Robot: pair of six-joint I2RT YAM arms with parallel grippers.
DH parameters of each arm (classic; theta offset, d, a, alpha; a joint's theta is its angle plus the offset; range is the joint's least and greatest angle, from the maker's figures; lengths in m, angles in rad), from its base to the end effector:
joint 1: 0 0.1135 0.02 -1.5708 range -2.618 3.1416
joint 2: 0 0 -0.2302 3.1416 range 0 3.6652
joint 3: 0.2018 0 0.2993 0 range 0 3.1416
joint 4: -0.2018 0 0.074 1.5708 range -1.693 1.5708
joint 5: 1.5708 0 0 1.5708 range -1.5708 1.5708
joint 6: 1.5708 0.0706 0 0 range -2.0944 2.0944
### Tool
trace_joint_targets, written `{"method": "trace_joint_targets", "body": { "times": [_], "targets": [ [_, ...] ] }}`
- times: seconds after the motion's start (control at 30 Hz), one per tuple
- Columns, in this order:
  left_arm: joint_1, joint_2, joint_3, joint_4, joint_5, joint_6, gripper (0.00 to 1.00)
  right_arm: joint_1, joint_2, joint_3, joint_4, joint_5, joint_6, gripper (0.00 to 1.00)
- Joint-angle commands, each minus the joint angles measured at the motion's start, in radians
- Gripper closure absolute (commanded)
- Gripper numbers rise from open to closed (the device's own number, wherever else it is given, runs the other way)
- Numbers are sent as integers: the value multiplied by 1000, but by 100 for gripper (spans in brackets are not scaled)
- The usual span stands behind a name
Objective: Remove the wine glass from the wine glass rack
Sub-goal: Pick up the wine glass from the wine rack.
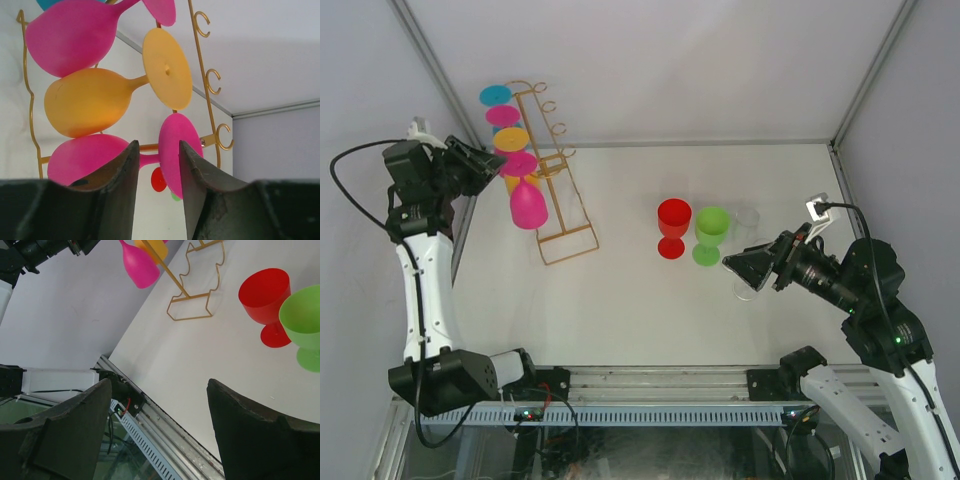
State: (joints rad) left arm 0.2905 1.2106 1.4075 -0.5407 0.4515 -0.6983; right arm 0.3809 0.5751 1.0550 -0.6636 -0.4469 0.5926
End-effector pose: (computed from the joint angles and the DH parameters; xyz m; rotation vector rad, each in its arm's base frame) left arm 0.3386 0.0691 0.3988 -0.6367 1.8344 -0.7044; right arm 0.1693 0.1007 0.4022 -0.1510 1.8629 1.0830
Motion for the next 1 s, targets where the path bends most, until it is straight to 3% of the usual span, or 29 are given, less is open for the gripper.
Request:
{"method": "trace_joint_targets", "body": {
  "times": [0.0,0.37,0.63,0.73,0.97],
  "targets": [
    [4,6,-37,41,47,-13,60,-4,4,-1,41,5,20,24],
    [3,16,-46,61,62,-34,64,-4,4,-2,26,11,17,24],
    [4,0,-67,66,71,-41,76,-4,12,-2,27,13,21,24],
    [4,-9,-76,71,84,-48,86,-5,15,-1,29,15,30,24],
    [5,-39,-115,120,110,-96,89,-4,13,-2,29,26,39,24]
  ]
}}
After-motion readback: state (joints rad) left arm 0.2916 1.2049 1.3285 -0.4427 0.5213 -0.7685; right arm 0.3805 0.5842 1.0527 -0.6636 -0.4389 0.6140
